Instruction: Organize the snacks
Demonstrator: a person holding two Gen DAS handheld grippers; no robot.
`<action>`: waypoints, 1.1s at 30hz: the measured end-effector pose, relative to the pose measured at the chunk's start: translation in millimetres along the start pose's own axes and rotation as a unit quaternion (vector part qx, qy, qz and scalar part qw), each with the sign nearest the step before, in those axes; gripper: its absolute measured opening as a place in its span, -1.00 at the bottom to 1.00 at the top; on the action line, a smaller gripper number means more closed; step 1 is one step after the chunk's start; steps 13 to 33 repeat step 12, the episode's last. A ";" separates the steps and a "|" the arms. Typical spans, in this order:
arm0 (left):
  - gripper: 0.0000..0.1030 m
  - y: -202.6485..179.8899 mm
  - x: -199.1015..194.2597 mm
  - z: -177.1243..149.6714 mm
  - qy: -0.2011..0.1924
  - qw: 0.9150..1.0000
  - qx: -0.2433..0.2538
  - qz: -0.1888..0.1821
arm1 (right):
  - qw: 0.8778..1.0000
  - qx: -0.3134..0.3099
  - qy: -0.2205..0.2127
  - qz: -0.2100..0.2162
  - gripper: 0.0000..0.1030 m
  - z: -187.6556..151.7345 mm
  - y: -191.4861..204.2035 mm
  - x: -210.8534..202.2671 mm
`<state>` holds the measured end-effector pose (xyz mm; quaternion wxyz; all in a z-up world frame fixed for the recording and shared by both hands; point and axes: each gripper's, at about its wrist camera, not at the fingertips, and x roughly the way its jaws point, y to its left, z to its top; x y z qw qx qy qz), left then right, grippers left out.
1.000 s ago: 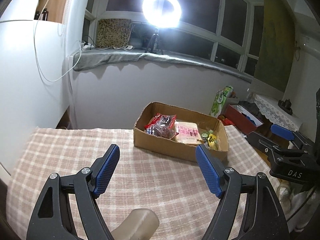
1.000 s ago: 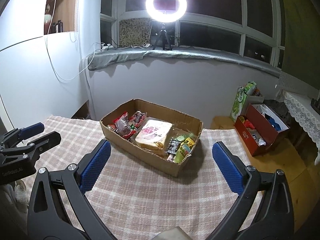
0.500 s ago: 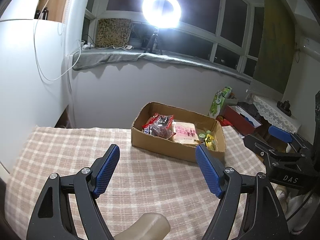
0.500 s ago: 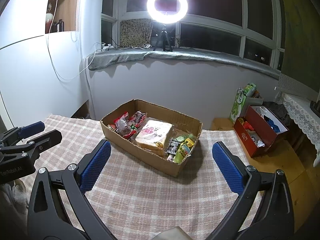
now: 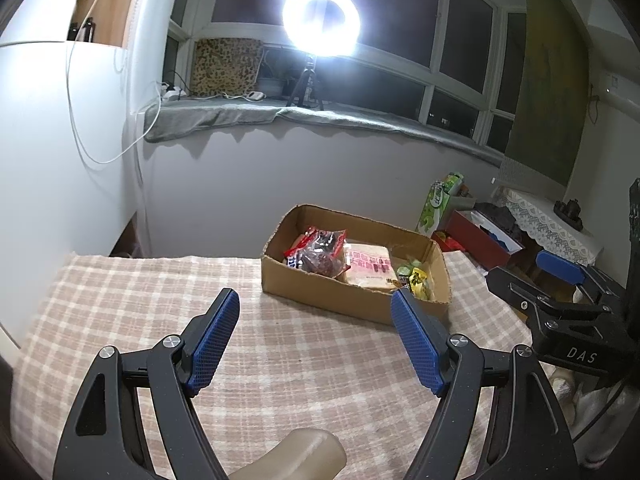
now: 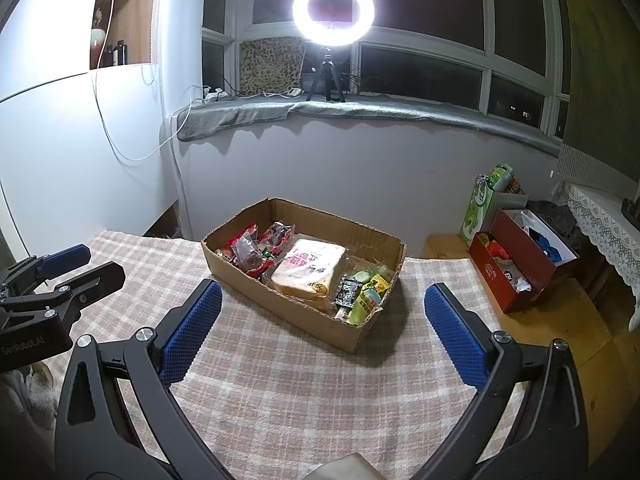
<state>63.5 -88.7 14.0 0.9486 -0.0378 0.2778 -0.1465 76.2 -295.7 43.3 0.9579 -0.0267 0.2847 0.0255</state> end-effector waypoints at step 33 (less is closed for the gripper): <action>0.52 -1.5 1.4 -2.3 -0.008 1.000 0.007 -0.003 | 1.000 0.001 0.000 -0.001 1.00 -1.1 -0.4 -0.2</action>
